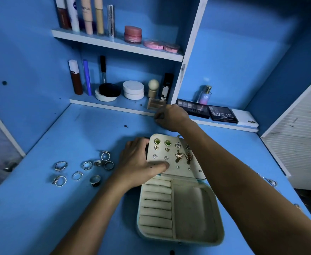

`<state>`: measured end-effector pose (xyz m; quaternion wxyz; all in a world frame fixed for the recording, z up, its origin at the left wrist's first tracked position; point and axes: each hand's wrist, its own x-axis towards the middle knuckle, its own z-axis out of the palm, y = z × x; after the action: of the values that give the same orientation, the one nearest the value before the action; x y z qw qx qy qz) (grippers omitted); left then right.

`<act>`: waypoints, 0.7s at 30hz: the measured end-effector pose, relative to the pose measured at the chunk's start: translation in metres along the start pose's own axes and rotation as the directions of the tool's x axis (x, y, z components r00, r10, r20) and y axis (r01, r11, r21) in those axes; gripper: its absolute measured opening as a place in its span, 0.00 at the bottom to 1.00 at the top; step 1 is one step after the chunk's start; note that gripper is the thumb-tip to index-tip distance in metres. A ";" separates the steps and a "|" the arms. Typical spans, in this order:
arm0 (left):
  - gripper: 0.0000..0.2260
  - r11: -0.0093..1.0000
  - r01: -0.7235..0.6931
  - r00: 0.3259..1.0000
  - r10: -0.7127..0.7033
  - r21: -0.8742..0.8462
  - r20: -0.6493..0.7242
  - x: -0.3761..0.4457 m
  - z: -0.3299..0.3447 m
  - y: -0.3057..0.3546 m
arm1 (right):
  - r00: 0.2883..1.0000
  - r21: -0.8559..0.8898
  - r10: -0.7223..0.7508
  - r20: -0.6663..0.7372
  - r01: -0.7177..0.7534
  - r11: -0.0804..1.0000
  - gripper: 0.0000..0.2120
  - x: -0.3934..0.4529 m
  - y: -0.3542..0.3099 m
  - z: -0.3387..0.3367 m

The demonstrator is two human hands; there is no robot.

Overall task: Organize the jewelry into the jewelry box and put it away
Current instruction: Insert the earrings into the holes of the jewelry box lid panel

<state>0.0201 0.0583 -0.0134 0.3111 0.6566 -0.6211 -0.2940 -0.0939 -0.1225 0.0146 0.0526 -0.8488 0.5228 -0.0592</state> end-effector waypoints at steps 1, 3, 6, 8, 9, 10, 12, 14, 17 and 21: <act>0.31 1.000 0.001 1.000 -0.001 0.001 0.000 0.000 0.000 0.000 | 1.000 -0.005 0.005 0.002 -0.004 1.000 0.09 0.000 -0.001 -0.001; 0.31 1.000 -0.003 1.000 0.003 0.002 -0.003 0.000 0.000 -0.001 | 1.000 -0.022 0.006 -0.003 -0.007 1.000 0.10 0.000 -0.003 -0.002; 0.32 1.000 -0.002 1.000 0.002 0.004 -0.004 0.000 0.001 -0.001 | 1.000 -0.031 0.009 -0.010 -0.009 0.999 0.10 -0.001 -0.003 -0.002; 0.32 1.000 -0.003 1.000 0.003 -0.003 -0.008 0.000 0.001 -0.001 | 1.000 -0.016 0.015 -0.010 -0.015 1.000 0.10 -0.002 -0.002 -0.003; 0.32 1.000 -0.005 1.000 0.005 -0.002 -0.010 0.000 0.000 -0.001 | 1.000 -0.002 0.019 -0.009 -0.020 1.000 0.10 -0.003 -0.001 -0.004; 0.32 1.000 -0.011 1.000 0.011 0.002 -0.011 0.000 0.000 0.000 | 1.000 0.017 0.024 -0.007 -0.024 1.000 0.09 -0.004 0.001 -0.005; 0.32 1.000 -0.022 1.000 0.022 0.005 -0.007 0.000 0.000 -0.001 | 1.000 0.065 0.023 -0.001 -0.023 0.998 0.08 -0.008 0.004 -0.008; 0.35 0.999 -0.043 0.999 0.043 0.012 -0.009 -0.001 0.000 -0.002 | 1.000 0.148 0.004 0.003 -0.004 0.989 0.05 -0.014 0.009 -0.012; 0.39 0.997 -0.074 0.997 0.073 -0.011 -0.031 -0.002 -0.001 -0.003 | 1.000 0.343 -0.007 0.015 0.001 0.939 0.08 -0.027 0.015 -0.023; 0.37 0.996 -0.091 0.994 0.090 -0.009 -0.064 -0.007 -0.002 0.000 | 0.992 0.601 0.063 0.110 -0.116 0.791 0.07 -0.054 0.025 -0.039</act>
<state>0.0215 0.0655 -0.0121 0.3475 0.6348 -0.6383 -0.2624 -0.1459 -0.0863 0.0470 0.3460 -0.7633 0.5132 -0.1849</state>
